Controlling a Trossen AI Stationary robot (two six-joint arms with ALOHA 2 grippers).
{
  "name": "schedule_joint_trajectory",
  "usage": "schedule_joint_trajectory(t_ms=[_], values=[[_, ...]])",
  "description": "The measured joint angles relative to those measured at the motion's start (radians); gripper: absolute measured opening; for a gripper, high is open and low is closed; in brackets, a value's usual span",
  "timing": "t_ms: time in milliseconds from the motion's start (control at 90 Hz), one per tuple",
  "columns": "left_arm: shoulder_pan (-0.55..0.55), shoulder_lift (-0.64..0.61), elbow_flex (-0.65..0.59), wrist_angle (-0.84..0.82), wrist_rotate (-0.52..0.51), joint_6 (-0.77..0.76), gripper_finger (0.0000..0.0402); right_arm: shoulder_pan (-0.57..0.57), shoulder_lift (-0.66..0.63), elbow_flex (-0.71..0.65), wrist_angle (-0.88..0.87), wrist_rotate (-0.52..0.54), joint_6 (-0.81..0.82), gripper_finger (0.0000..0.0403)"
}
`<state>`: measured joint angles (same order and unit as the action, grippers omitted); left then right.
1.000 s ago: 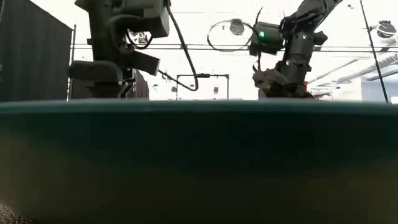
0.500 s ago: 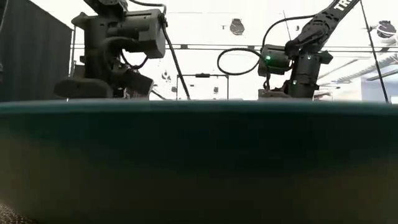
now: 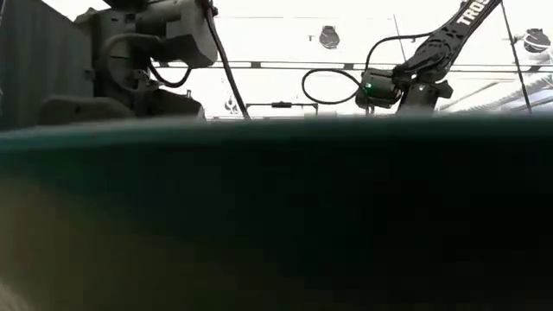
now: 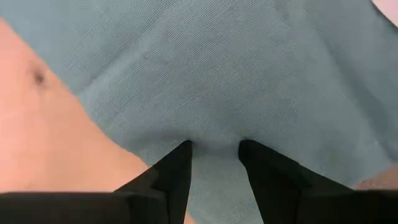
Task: Set table place
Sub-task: Fold the blue napkin
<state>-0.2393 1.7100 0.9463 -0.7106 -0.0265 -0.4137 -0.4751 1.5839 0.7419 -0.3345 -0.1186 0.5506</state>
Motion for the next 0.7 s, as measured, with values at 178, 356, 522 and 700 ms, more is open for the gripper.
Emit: schedule_joint_trajectory(t_ms=[178,356,522,700], values=[[-0.021,0.000,0.000,0.002,0.000,-0.025,0.0134,-0.008,0.074,0.005,0.130,-0.022,-0.026,0.0109],[-0.026,0.000,0.001,0.002,0.000,-0.033,0.0134,-0.022,0.125,0.052,0.215,-0.009,-0.043,0.0109],[-0.030,0.000,0.002,-0.003,0.000,-0.053,0.0134,-0.043,0.150,0.132,0.195,0.104,-0.074,0.0109],[-0.052,-0.003,0.040,-0.045,-0.061,-0.049,0.0134,-0.031,0.126,0.229,0.086,0.095,-0.122,0.0109]])
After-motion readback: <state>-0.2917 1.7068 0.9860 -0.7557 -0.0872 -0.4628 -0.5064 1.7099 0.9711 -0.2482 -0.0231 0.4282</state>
